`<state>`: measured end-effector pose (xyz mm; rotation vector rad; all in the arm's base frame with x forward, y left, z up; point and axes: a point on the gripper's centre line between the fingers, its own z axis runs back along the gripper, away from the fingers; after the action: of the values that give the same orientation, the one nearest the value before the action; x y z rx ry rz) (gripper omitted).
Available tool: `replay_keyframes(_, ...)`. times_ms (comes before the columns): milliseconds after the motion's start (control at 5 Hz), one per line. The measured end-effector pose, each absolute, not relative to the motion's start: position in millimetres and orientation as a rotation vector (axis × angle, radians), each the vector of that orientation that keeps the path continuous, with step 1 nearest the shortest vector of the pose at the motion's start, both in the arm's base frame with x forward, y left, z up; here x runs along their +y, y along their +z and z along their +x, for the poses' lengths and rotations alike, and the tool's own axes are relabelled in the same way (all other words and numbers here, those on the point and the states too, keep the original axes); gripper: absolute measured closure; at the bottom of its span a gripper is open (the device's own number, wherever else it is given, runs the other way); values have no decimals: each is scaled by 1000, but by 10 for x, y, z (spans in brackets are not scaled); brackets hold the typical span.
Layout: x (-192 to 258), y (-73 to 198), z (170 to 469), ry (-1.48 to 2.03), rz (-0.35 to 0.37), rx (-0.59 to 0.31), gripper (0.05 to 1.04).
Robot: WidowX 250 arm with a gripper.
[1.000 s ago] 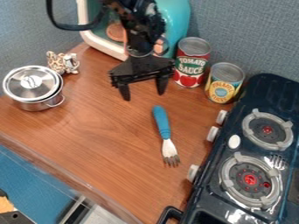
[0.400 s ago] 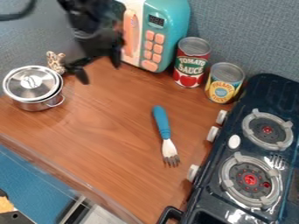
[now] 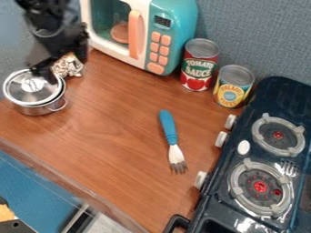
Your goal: Move the silver pan lid and put it next to the blue fork
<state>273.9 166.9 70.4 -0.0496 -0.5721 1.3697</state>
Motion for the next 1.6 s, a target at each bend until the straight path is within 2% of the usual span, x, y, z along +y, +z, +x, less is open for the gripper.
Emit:
replay_keyframes(200,1951,625,2572,1462,-9,-575,83)
replay_keyframes(400,2092,524,2461,1535,-6,-563,83)
replay_keyframes(600,2136,381,2399,1566,30,-523,83)
replay_keyframes(1000,2332,314,2441,1691,-15,-407,83)
replay_keyframes(1200,2397,191,2492,1764,7,-291,83)
replay_keyframes(1400,2389,166,2595,1806,93,-242,83)
replay_keyframes(1600,2393,148,2652,1826,159,-237,133)
